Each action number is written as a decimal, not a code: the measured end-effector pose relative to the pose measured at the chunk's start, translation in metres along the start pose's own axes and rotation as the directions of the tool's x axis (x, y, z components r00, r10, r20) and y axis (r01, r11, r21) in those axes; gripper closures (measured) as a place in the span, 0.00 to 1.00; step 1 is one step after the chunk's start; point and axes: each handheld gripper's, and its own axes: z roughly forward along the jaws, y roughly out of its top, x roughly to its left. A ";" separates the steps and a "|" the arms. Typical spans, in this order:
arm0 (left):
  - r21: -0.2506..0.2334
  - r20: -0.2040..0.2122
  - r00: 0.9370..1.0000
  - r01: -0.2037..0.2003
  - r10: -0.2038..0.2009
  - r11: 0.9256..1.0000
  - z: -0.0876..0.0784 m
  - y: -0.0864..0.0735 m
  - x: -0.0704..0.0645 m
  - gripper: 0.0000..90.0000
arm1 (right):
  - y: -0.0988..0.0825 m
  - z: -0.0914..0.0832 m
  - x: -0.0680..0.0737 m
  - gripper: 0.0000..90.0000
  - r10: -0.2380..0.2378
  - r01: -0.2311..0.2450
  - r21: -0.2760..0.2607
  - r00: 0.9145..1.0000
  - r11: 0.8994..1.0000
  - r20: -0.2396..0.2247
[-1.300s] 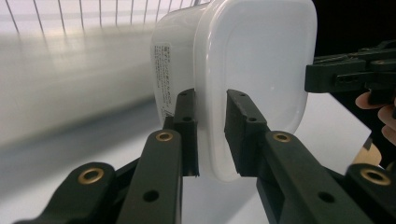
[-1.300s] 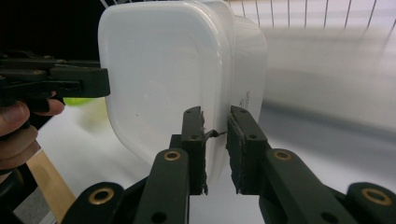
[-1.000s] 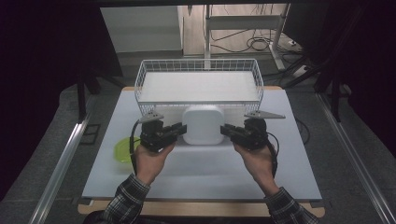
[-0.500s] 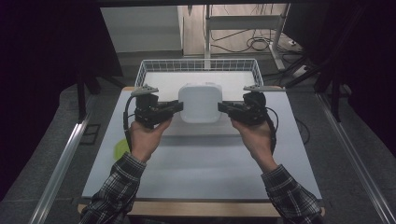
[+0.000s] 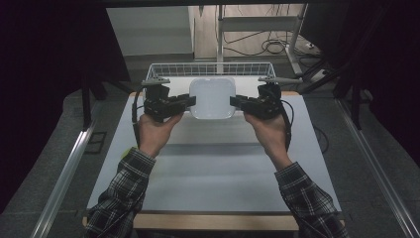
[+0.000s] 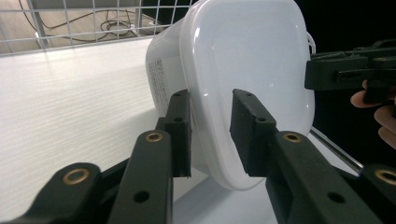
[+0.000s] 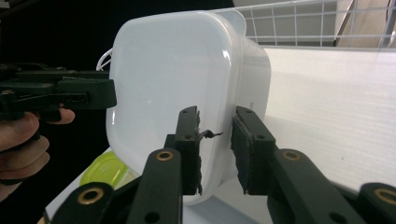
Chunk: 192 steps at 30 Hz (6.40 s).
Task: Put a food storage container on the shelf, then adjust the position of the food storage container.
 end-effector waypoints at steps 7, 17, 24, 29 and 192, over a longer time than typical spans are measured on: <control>-0.008 0.003 1.000 -0.014 0.014 1.000 0.004 0.004 0.005 0.70 | 0.005 0.007 0.001 0.72 -0.057 0.057 -0.011 0.998 0.998 0.021; -0.004 -0.037 0.999 -0.032 0.032 0.999 0.014 0.020 0.011 0.67 | 0.016 0.019 -0.003 0.65 -0.080 0.083 -0.039 0.994 0.996 0.072; 0.010 -0.078 0.996 -0.038 0.039 0.999 0.024 0.030 0.015 0.67 | 0.024 0.027 -0.004 0.63 -0.097 0.103 -0.044 0.988 0.994 0.120; -0.017 -0.106 0.992 -0.066 0.064 0.998 0.013 0.029 0.012 0.72 | 0.033 0.016 -0.004 0.66 -0.112 0.119 -0.055 0.987 0.991 0.117; 0.090 -0.444 0.894 0.115 -0.063 0.989 -0.094 -0.200 0.138 1.00 | -0.216 -0.012 -0.022 0.13 -0.258 0.277 0.271 0.961 0.922 -0.103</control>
